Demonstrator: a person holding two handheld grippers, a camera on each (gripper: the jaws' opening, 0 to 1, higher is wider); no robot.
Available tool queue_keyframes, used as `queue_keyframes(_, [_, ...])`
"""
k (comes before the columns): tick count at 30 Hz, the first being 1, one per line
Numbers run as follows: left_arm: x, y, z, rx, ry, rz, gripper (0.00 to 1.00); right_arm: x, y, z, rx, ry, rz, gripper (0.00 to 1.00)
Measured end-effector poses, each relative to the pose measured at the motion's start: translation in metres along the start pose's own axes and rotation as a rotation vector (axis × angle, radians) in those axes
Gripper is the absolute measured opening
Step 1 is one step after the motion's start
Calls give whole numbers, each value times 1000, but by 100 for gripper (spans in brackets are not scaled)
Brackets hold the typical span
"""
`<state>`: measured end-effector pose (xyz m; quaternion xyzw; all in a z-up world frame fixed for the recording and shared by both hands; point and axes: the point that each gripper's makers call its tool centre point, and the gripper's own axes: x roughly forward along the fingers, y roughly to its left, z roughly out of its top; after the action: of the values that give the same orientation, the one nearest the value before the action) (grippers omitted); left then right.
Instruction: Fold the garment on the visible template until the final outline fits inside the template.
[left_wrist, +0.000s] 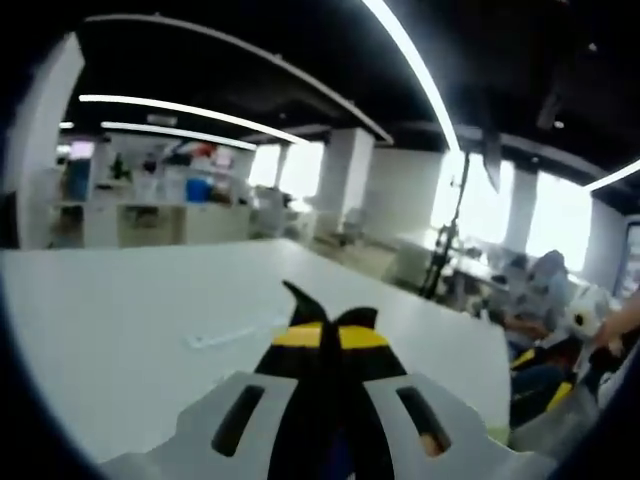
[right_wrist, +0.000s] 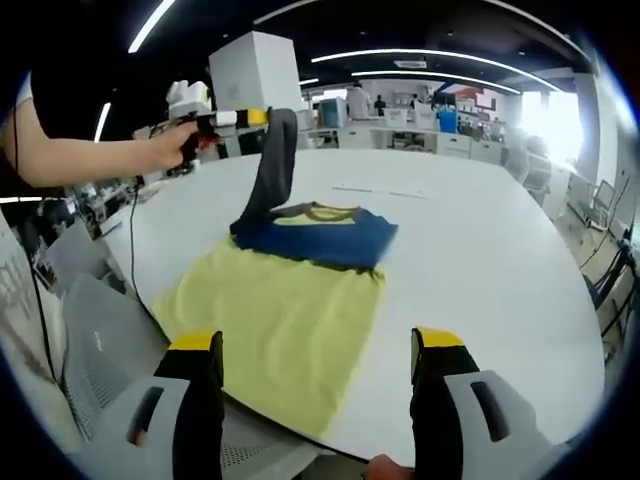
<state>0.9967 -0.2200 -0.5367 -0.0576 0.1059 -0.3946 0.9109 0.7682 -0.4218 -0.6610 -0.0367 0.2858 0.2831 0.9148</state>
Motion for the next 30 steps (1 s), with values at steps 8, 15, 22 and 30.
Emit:
queue_keyframes(8, [15,-9,-23,3,59,-24,0,0,-2,-2,6,6,-3,77])
queue_keyframes(15, [31,-18,-43,15,114,-49,0,1,-3,-3,11,7,-3,77])
queue_keyframes(22, [44,-27,-65,24,160,-63,0,-4,-6,-10,21,18,-14,76])
queue_keyframes(30, [55,-33,-96,32,227,-81,0,-11,-11,-16,35,32,-31,77])
